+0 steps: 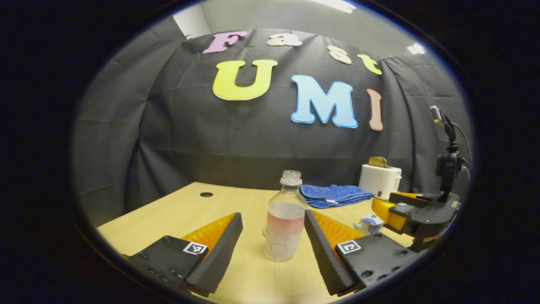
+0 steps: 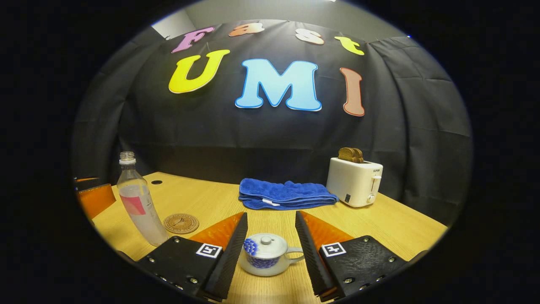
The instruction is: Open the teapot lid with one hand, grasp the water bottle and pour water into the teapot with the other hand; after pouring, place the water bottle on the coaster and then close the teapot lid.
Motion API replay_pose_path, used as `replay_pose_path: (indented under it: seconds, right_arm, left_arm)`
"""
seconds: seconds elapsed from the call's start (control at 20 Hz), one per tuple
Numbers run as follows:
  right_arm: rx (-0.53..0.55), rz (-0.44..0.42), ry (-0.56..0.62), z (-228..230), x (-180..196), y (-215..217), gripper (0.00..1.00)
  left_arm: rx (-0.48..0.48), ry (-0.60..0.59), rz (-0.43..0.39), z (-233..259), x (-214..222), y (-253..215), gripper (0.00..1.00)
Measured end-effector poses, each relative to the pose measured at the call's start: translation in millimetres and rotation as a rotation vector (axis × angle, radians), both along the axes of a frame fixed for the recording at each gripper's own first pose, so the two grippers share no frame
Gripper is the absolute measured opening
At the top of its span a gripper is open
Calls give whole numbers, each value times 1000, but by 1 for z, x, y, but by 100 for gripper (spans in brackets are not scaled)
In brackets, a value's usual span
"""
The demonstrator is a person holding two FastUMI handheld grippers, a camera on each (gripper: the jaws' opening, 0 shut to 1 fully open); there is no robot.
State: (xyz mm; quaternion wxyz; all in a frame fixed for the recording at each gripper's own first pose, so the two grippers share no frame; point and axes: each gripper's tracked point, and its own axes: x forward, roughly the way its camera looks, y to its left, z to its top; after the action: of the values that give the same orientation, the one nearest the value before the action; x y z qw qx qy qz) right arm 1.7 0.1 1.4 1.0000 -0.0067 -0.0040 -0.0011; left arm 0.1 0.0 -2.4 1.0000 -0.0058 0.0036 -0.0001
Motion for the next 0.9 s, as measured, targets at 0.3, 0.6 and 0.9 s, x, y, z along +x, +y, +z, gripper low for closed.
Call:
replay_pose_path:
  seconds: [0.3,0.6,0.9]
  right_arm:
    - [-2,10,35,-12,7,3,71]
    - [-5,10,78,-28,15,4,71]
    - [-2,29,90,-33,19,6,49]
  left_arm:
    - [-3,0,-2,-1,-1,0,99]
    - [-11,8,-3,-4,1,1,99]
    - [-25,17,0,-9,3,4,99]
